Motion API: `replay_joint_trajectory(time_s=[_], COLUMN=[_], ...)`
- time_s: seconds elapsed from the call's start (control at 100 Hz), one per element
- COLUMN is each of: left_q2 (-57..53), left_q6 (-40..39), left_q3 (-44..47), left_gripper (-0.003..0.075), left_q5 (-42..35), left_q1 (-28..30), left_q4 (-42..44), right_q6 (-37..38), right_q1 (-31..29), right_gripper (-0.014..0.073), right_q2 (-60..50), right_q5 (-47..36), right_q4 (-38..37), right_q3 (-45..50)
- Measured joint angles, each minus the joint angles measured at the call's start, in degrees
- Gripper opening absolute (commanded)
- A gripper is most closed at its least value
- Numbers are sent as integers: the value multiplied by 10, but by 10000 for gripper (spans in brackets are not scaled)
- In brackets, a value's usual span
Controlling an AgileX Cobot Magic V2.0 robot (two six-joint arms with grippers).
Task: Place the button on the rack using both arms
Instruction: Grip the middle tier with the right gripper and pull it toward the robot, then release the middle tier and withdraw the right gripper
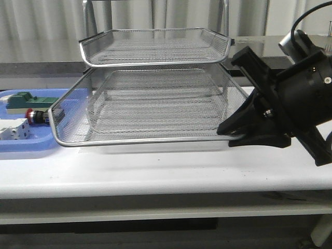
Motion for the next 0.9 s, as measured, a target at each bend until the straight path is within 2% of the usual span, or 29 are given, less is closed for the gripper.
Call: replay_joint_trajectory(time_s=[0.08, 0.3, 0.39, 0.61, 0.9], left_q2=[0, 0, 0, 0, 0], left_q6=[0, 0, 0, 0, 0], left_q3=[0, 0, 0, 0, 0], left_gripper=[-20, -20, -20, -20, -20], left_q5=[0, 0, 0, 0, 0], left_q1=[0, 0, 0, 0, 0], left_q4=[0, 0, 0, 0, 0], right_q6=[-2, -16, -18, -26, -13], right_q1=[0, 1, 1, 1, 1], right_gripper=[82, 451, 540, 551, 551], right_q2=[-2, -3, -3, -23, -117], right_q5=[-1, -13, -20, -25, -43], right_q4=[-3, -28, -38, -64, -118], right_q3=[0, 1, 2, 7, 8])
